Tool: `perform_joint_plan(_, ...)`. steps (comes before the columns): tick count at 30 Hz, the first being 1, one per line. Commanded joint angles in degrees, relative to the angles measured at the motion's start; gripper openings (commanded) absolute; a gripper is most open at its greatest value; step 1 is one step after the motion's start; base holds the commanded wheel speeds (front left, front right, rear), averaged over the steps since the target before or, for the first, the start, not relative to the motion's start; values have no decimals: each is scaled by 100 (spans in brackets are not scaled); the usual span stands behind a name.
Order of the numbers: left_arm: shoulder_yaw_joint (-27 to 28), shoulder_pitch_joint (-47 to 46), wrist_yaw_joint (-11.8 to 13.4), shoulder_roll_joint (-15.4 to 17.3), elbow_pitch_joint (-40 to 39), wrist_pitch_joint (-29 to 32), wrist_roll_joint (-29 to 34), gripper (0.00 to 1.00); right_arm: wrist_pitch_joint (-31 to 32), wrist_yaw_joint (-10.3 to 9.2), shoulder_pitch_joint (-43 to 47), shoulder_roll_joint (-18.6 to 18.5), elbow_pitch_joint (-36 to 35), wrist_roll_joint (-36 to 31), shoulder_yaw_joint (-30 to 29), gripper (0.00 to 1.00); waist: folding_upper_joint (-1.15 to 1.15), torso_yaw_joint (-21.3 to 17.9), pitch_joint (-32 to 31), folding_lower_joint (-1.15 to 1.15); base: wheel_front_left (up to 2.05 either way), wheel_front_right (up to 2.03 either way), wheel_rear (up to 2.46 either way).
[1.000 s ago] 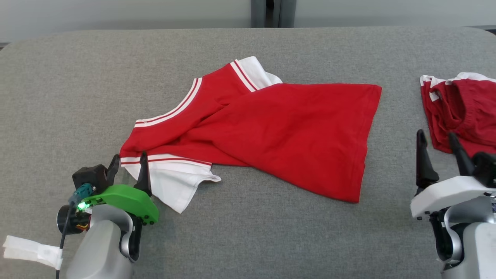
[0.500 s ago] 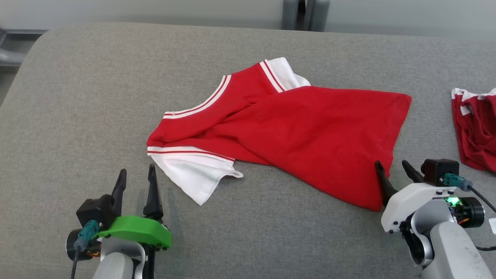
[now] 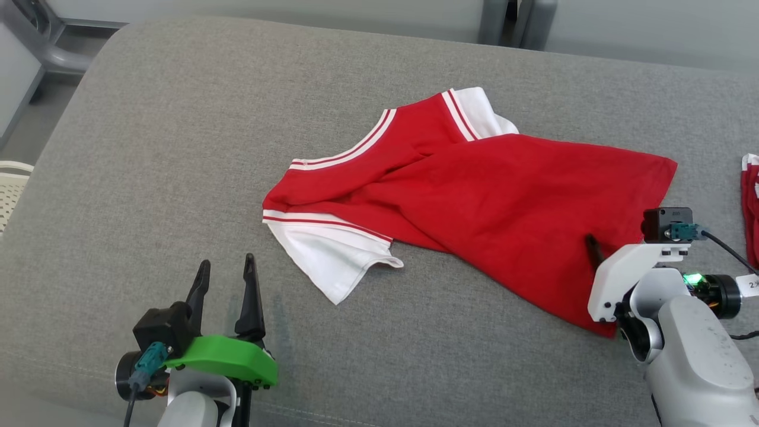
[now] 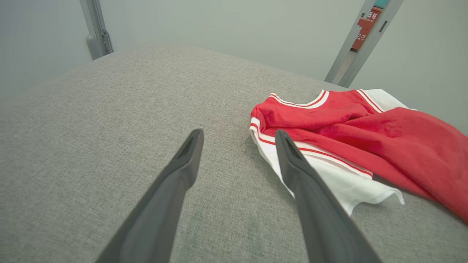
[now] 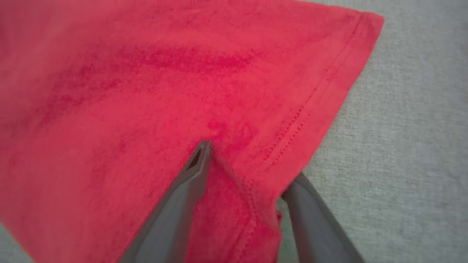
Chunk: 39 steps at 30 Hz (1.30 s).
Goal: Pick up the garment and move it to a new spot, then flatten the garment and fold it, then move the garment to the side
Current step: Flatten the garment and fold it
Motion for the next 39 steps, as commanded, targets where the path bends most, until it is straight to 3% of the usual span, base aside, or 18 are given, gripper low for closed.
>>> perform_joint_plan(1,0,119,37,2,-19,-10,29,100,-80,-1,-54,8,72,68,76,0,0,19,-51,0,0,0,0)
perform_joint_plan(8,2,230,83,60,-41,11,-12,100,-691,-1,-68,7,-285,214,456,0,0,-116,-244,0,0,0,0)
perform_joint_plan(13,40,319,128,118,-95,18,-53,100,-839,-1,277,65,-1224,285,866,0,0,-320,-443,0,0,0,0)
perform_joint_plan(23,31,495,187,174,-266,71,-98,100,-142,-1,1094,65,-3684,187,1317,0,0,-508,-758,0,0,0,0)
perform_joint_plan(29,1,503,213,157,-354,74,-138,100,293,-1,1238,132,-4574,210,1431,0,0,-415,-765,0,0,0,0)
perform_joint_plan(34,-42,380,200,121,-408,59,-156,100,517,-1,940,108,-4304,267,1089,0,0,-257,-556,0,0,0,0)
perform_joint_plan(37,-83,262,181,93,-412,43,-163,100,506,-1,609,-26,-3593,251,700,0,0,-122,-328,0,0,0,0)
perform_joint_plan(39,-128,135,138,64,-382,37,-174,100,362,-2,149,-226,-2668,122,333,0,0,34,-64,0,0,0,0)
